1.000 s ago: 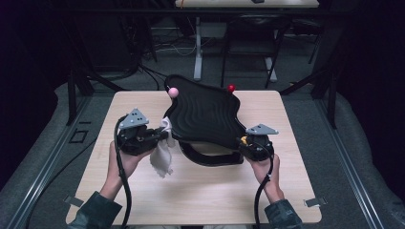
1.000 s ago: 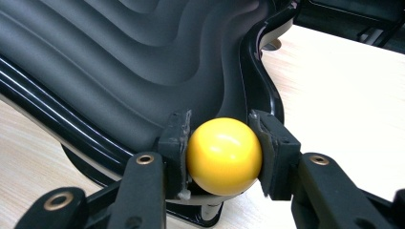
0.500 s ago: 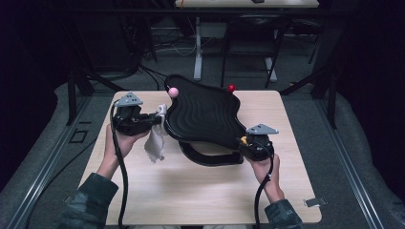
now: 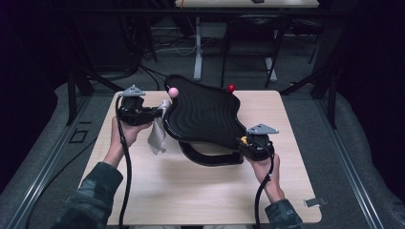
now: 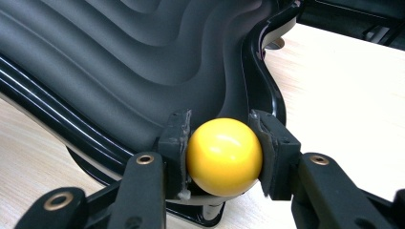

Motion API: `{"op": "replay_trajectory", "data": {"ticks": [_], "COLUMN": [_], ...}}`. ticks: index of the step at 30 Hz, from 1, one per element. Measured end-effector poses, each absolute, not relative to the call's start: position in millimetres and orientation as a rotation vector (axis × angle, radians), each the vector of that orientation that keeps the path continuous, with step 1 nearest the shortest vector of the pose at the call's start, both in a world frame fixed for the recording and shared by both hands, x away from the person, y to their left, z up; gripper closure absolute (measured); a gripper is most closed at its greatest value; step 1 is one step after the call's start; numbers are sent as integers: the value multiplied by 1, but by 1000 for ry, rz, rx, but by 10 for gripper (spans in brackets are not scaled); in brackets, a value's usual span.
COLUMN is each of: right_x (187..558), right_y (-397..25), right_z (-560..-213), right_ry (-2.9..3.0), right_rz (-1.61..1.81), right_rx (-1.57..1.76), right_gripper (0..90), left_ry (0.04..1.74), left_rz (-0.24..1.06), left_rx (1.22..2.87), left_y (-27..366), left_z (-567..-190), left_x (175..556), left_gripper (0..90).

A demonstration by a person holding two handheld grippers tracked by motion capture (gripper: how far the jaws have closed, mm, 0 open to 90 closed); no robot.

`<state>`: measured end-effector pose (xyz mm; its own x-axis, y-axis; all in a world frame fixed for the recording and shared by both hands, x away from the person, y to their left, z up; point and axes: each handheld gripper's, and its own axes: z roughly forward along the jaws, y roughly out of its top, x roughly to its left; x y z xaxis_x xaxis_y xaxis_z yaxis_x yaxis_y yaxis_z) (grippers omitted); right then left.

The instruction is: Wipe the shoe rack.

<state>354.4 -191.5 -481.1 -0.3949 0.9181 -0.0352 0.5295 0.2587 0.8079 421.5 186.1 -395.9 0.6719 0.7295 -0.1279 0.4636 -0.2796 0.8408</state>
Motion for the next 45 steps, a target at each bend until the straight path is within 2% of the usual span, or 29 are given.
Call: {"op": "replay_trajectory", "data": {"ticks": [27, 45], "right_x": [358, 362], "right_y": [-197, -202], "right_z": [-483, -484], "right_ry": [2029, 2028], "right_rz": [1030, 1040], "right_rx": [1297, 1291], "right_gripper": [600, 600], "left_ry": [896, 875], "left_rz": [369, 495], "left_rx": [1904, 1865], "left_y": [184, 186], "left_z": [-408, -431], "left_x": [431, 433], "left_gripper": [816, 818]}}
